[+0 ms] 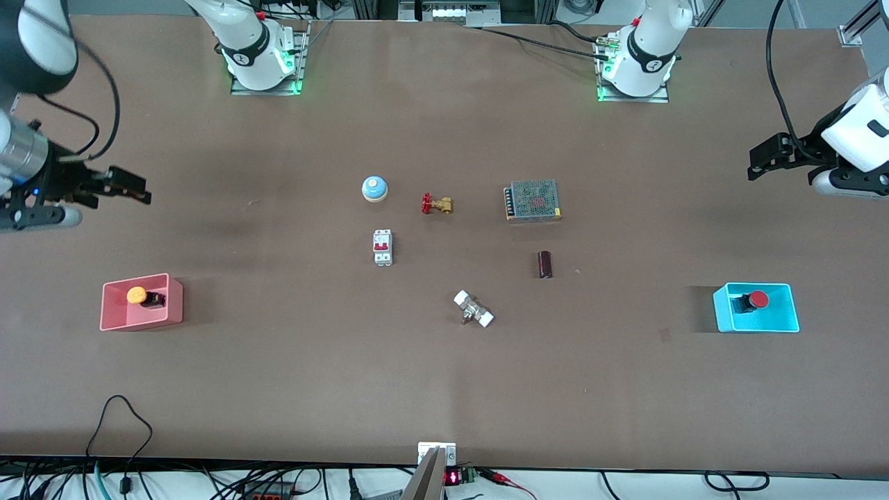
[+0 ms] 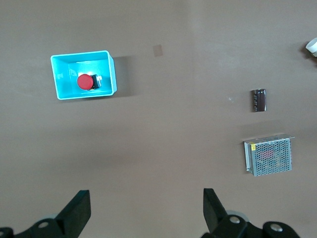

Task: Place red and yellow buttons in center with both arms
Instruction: 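Lower the right gripper into the pink bin while the left gripper enters the cyan bin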

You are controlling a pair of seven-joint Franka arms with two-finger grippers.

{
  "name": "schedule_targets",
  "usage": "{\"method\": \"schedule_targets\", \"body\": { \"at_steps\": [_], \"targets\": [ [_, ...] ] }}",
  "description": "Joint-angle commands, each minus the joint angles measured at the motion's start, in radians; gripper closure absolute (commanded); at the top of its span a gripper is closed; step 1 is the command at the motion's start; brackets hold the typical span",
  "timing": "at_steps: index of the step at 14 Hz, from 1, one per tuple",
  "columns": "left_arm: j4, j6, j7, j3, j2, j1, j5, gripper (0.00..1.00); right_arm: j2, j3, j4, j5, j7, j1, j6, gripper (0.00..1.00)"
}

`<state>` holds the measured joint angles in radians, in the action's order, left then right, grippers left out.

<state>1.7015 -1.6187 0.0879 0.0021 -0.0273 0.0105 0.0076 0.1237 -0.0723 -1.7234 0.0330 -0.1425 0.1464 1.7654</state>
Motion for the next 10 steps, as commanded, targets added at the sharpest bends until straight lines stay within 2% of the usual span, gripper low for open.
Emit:
{"method": "schedule_targets", "body": {
  "at_steps": [1,3,5,7,10],
  "targets": [
    [-0.029,0.022,0.007,0.010,0.017,-0.003,-0.012,0.00,0.094,-0.006,0.010,-0.019,-0.034,0.056,0.090,0.00],
    [-0.031,0.017,0.003,0.010,0.055,-0.004,-0.012,0.00,0.155,-0.006,0.010,-0.080,-0.092,0.079,0.190,0.00],
    [-0.095,0.023,0.012,0.012,0.128,0.015,-0.005,0.00,0.204,-0.006,0.011,-0.084,-0.167,0.100,0.276,0.00],
    [-0.109,-0.010,0.016,0.012,0.205,0.042,0.009,0.00,0.256,-0.006,0.011,-0.084,-0.216,0.117,0.356,0.00],
    [-0.117,-0.188,0.032,0.012,0.347,0.108,0.017,0.00,0.321,-0.006,0.010,-0.082,-0.256,0.134,0.453,0.00]
  ]
}}
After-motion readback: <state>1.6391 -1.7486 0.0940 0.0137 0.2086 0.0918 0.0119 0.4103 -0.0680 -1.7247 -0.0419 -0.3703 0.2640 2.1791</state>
